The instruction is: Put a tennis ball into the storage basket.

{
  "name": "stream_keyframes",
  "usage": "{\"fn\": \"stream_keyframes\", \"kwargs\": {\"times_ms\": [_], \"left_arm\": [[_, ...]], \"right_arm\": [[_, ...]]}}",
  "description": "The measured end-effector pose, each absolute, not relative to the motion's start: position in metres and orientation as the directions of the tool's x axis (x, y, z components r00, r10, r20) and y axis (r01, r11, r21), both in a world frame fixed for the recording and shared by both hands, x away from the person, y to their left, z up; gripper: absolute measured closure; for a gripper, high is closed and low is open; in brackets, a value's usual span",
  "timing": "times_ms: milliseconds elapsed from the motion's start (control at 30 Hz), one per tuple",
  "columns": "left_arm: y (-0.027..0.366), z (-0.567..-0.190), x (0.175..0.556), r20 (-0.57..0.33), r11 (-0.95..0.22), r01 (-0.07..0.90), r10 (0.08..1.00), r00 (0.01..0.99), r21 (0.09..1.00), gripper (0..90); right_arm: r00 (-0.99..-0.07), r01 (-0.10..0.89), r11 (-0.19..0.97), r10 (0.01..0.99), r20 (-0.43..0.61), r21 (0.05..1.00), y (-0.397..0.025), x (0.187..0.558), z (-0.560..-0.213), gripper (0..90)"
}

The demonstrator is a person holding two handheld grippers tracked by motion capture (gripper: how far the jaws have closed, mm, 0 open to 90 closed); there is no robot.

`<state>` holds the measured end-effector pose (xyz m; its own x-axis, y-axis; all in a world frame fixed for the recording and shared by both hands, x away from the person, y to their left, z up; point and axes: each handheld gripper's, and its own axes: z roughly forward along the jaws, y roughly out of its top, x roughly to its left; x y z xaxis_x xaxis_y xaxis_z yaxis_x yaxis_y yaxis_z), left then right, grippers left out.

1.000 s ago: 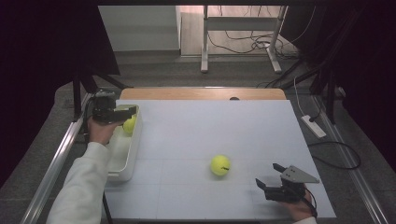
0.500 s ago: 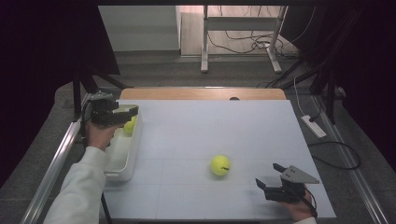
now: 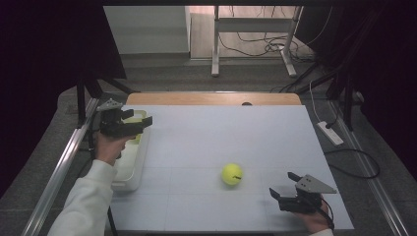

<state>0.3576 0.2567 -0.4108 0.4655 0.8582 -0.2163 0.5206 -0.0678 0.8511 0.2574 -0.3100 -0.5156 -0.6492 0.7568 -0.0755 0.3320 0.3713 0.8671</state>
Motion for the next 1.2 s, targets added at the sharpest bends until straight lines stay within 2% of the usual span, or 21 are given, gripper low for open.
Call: {"fn": "stream_keyframes", "kwargs": {"times_ms": [1200], "left_arm": [[0.224, -0.422, 0.332, -0.241, -0.132, 0.501, 0.754, 0.611, 0.855, 11.0]], "right_arm": [[-0.649, 0.328, 0.370, 0.757, -0.078, 0.869, -0.308, 0.258, -0.515, 11.1]]}}
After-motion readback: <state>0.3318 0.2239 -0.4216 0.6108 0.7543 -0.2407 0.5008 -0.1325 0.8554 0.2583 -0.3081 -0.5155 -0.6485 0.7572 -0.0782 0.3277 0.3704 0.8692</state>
